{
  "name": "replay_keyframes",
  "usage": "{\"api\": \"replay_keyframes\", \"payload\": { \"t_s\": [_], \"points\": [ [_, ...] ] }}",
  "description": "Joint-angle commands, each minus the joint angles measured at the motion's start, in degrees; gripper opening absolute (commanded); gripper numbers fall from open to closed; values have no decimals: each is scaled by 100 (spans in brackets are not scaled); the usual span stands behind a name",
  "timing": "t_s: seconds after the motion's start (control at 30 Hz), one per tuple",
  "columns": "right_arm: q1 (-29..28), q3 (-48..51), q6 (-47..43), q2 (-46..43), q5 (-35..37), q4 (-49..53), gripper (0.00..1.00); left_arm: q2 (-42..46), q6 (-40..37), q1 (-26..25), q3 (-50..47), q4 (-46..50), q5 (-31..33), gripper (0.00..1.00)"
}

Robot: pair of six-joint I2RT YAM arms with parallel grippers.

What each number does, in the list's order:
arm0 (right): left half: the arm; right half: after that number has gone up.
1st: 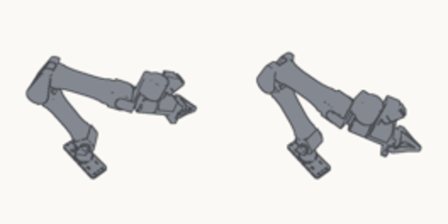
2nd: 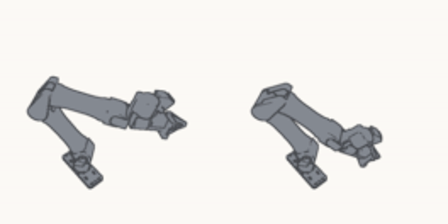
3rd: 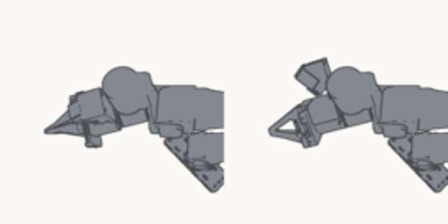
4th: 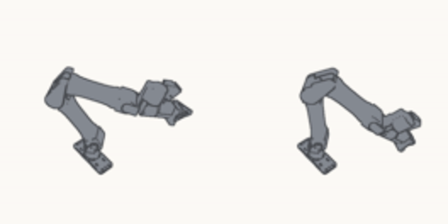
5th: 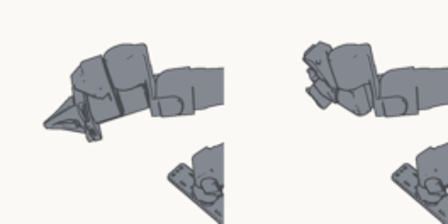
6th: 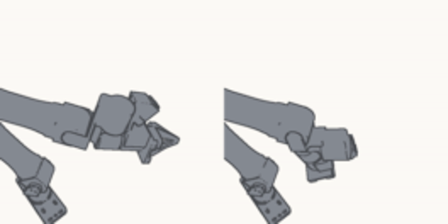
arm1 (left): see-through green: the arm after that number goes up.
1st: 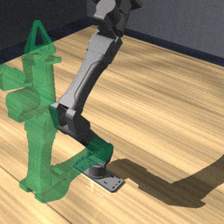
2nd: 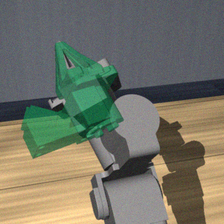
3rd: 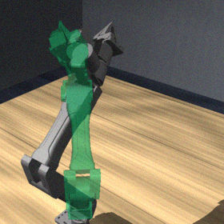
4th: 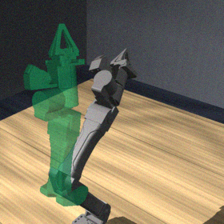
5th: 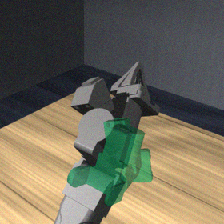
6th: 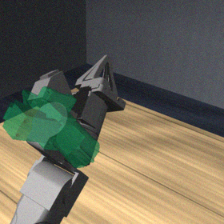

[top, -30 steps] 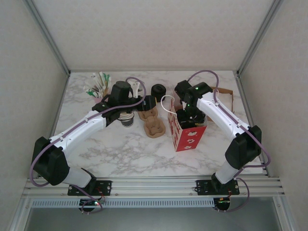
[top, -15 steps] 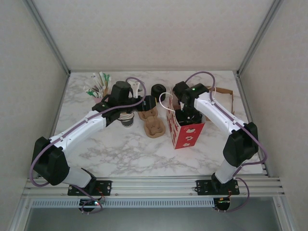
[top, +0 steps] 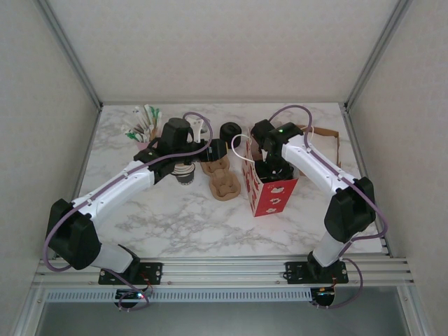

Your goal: Pack the takeout coffee

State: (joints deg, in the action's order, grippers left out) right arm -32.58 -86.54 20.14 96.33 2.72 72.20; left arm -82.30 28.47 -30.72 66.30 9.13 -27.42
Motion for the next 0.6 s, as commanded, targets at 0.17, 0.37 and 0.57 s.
{"api": "replay_keyframes", "payload": {
  "t_s": [0.17, 0.37, 0.57],
  "points": [
    [-25, 102, 4, -52, -66, 31, 71, -4, -67, -66, 208, 13, -69, 66],
    [-29, 133, 8, -89, -70, 29, 71, -6, -69, -87, 216, 11, -54, 66],
    [-24, 141, 12, -108, -67, 30, 71, -3, -59, -108, 208, 17, -34, 66]
  ]
}}
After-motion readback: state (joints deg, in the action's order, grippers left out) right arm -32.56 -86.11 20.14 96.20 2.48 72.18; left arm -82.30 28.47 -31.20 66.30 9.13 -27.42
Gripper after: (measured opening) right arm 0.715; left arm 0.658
